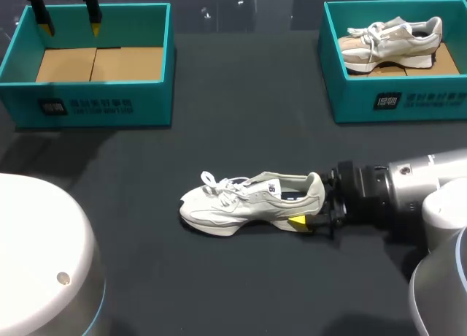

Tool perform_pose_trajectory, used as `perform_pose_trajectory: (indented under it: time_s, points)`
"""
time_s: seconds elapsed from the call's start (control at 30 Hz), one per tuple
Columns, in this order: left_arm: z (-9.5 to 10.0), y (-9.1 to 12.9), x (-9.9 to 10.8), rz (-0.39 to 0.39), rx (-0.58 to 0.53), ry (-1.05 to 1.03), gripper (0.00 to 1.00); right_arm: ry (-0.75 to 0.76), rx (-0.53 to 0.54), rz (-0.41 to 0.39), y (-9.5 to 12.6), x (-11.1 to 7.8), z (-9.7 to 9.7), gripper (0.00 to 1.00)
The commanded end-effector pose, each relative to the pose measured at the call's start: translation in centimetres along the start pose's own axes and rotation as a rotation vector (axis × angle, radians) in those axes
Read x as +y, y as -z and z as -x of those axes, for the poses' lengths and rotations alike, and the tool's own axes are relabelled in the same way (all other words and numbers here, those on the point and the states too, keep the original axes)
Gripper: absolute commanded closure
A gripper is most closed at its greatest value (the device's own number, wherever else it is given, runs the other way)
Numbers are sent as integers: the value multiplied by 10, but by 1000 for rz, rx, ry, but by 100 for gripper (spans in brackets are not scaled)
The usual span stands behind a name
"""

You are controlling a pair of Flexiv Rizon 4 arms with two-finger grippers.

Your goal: Take the shoe out of the shoebox, open the shoe tongue, remove and reinsert the insole, then place the shoe into the shoebox

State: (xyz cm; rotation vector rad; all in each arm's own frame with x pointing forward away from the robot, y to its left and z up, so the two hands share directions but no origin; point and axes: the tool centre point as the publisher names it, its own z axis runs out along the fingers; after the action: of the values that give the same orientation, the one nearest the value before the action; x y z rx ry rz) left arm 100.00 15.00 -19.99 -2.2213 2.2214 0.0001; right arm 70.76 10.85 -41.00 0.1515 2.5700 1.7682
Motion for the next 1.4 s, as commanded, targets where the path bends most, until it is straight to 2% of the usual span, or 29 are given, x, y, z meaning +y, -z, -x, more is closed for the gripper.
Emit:
perform_pose_trajectory:
  time_s: [0.03, 0.63, 1.27, 1.4]
  points:
    - [0, 0, 0, 0, 0, 0, 0, 5, 10, -4, -7, 1, 2, 100]
    - [0, 0, 0, 0, 0, 0, 0, 28, 55, 1, -6, 3, 5, 100]
    - [0, 0, 0, 0, 0, 0, 0, 28, 55, 1, -6, 3, 5, 100]
    - [-15, 8, 22, -10, -16, 31, 0, 28, 55, 1, -6, 3, 5, 100]
